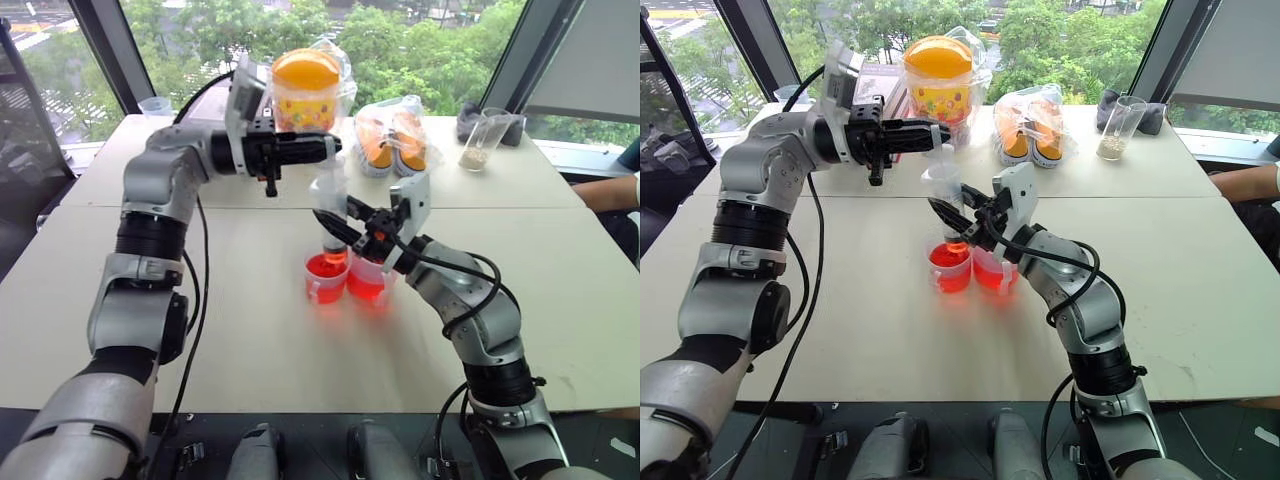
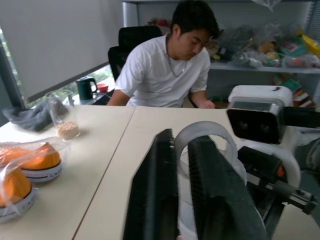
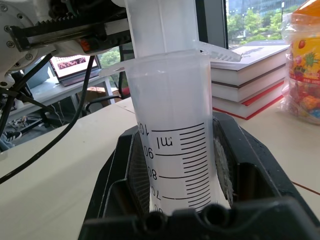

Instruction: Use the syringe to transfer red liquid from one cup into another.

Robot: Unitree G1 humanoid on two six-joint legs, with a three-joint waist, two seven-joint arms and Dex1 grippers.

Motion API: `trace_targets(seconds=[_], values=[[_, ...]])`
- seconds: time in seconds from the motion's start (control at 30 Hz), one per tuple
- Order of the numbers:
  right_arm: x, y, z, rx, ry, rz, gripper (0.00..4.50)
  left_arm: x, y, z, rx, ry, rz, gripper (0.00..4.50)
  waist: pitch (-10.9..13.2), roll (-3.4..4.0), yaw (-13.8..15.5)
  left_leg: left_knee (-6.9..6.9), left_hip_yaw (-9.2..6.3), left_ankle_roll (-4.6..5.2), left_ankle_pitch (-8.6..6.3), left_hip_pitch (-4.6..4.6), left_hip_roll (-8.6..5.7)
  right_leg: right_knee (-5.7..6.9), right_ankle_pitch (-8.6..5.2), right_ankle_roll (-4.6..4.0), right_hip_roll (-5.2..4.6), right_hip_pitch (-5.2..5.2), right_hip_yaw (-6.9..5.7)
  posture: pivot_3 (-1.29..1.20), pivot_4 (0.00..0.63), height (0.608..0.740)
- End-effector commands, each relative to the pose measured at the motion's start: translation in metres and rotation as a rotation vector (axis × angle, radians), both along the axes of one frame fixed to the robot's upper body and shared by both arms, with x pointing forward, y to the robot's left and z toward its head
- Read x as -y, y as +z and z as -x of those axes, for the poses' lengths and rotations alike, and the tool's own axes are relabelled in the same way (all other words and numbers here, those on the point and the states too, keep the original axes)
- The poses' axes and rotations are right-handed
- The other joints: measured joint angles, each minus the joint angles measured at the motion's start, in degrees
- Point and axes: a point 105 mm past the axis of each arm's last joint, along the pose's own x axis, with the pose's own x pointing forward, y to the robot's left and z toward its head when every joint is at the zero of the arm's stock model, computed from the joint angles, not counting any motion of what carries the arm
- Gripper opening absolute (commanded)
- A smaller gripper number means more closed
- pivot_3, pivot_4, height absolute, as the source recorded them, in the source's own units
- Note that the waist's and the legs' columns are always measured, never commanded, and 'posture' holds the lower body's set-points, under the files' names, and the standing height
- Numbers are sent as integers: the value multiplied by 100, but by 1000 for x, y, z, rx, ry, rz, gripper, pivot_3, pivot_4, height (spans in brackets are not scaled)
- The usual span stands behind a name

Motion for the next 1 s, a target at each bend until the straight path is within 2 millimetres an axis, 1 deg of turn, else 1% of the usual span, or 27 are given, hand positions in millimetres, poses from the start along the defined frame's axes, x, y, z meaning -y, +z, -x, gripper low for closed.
trace_targets(seconds=[0.03, 0.2, 0.4, 0.73, 0.8, 0.9, 0.97, 1.0], values=[[-9, 35, 15, 129, 53, -48, 1406, 7, -2, 9, 28, -53, -56, 74, 0, 0, 1, 0, 0, 0, 0, 0, 0, 0, 0, 0, 0, 0, 0, 0, 150, 740], [-8, 54, 18, 160, 61, -77, 1406, 7, -9, 13, 24, -64, -84, 74, 0, 0, -6, 0, -1, 0, 0, 0, 0, 1, 0, 0, 0, 0, 0, 0, 150, 740], [-9, 82, 24, 184, 76, -134, 1406, 6, -18, 16, 15, -67, -111, 74, 0, 0, 3, 0, -1, 0, 0, 0, 1, 1, 0, 0, -1, 0, 0, 0, 150, 740], [-3, 105, 27, 209, 73, -155, 1406, 8, -27, 19, -6, -75, -124, 74, 0, 0, 4, 0, -1, 0, 0, 0, 1, 0, 0, 0, -1, 0, 0, 0, 150, 740], [-3, 105, 26, 207, 72, -155, 1406, 7, -25, 19, -4, -67, -119, 74, 0, 0, 3, 0, 0, 0, 0, 0, 1, 1, 0, 0, -1, 0, 0, 0, 150, 740], [-3, 97, 23, 184, 66, -146, 1406, -1, -12, 16, -4, -33, -85, 74, 0, 0, -1, 0, -1, 0, 0, 0, 1, 1, 0, 0, -1, 0, 0, 0, 150, 740], [-3, 90, 20, 167, 60, -137, 1406, -7, -3, 14, -12, -10, -55, 698, 0, 0, -1, 0, -1, 0, 0, 0, 1, 0, 0, 0, -1, 0, 0, 0, 150, 740], [-3, 86, 20, 156, 60, -133, 1406, -12, 2, 13, -13, 1, -44, 876, 0, 0, 0, 0, -1, 0, 0, 0, 1, 1, 0, 0, -1, 0, -1, 0, 150, 740]])
